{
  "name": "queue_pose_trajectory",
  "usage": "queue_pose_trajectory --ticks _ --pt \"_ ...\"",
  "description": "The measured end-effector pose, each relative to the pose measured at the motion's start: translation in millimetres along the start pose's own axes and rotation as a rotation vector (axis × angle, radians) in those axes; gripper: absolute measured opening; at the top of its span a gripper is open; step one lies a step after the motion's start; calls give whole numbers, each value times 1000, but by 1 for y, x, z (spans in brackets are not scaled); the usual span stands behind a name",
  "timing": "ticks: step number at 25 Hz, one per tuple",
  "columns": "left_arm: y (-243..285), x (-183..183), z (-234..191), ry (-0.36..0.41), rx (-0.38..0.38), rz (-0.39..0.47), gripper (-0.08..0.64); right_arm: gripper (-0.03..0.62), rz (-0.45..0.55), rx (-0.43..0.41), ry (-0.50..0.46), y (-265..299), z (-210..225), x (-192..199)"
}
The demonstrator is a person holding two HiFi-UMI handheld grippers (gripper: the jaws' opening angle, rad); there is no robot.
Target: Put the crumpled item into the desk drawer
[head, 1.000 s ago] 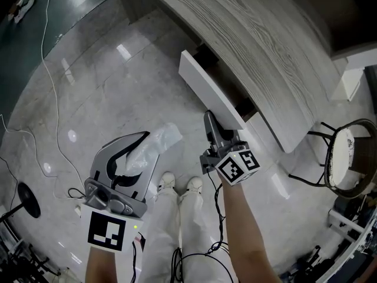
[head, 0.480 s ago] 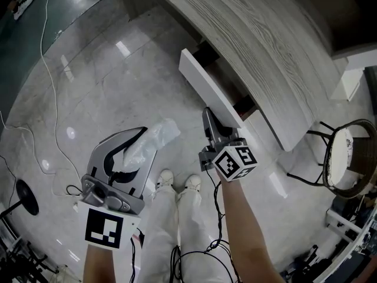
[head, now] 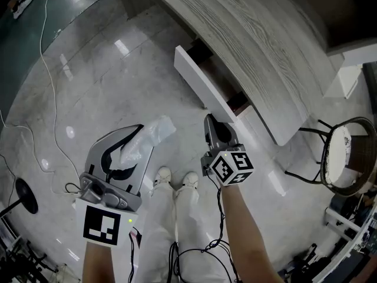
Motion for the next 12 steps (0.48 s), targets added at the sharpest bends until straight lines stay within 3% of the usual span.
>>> queue_pose_trajectory --ticks 3,12 --pt "-1 -8 5 1 -1 6 66 11 -27 7 -44 -18 3 -2" --pt "-6 -35 23 4 2 27 66 9 -64 -12 -213 -68 -13 -37"
Point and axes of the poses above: the fingertips, and each gripper's own axes: y forward along the fingers, z to its right, x out of its underside, the point moved 4 cm from there along -y, backward along the fingers, and after that the axes turned 8 degrees about -y, right-handed, at the moved point
